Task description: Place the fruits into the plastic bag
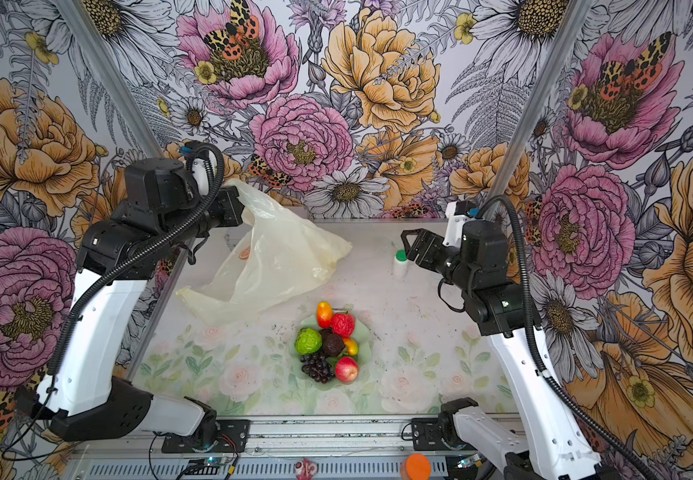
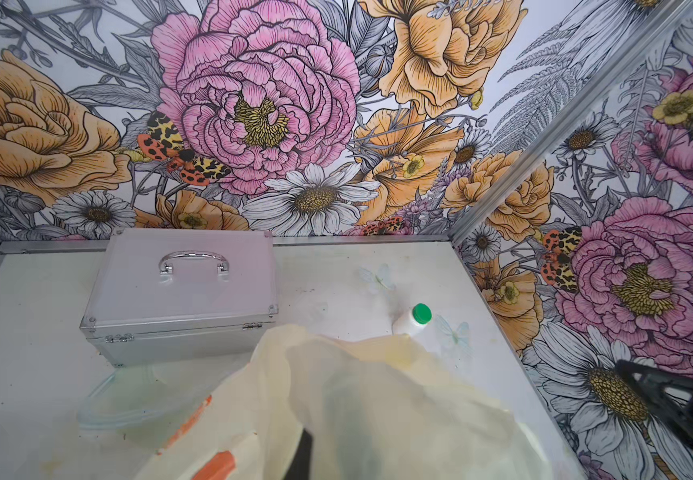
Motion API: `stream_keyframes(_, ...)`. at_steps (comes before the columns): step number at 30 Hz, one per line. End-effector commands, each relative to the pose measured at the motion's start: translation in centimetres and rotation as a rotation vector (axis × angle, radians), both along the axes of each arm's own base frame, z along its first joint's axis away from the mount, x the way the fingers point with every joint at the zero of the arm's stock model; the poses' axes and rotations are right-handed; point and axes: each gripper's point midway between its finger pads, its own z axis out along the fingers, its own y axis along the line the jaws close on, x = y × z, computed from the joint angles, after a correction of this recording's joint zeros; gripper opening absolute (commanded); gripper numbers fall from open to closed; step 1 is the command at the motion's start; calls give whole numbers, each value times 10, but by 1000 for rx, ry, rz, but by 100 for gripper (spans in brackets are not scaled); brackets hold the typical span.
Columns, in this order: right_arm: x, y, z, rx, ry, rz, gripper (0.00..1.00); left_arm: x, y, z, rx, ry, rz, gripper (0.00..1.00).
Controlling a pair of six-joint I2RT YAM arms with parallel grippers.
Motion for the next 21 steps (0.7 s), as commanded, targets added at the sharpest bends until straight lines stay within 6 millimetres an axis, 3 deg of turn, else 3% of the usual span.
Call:
stream_keyframes(1, -31, 49, 10, 117, 77, 181, 78, 1, 7, -1, 39, 35, 94, 0)
stream_keyframes(7, -58, 104, 3, 62, 91, 363, 79, 10, -11, 16, 68, -23, 101, 0)
stream_keyframes(12, -68, 136, -34, 21, 192, 443, 78, 14, -32, 25, 56, -51, 73, 0)
stream_keyframes(17, -57, 153, -64, -24, 224, 452, 77, 9, -37, 31, 50, -69, 69, 0)
stream_keyframes(21, -28, 159, -78, -53, 247, 433, 77, 1, -38, 38, 44, -86, 76, 0)
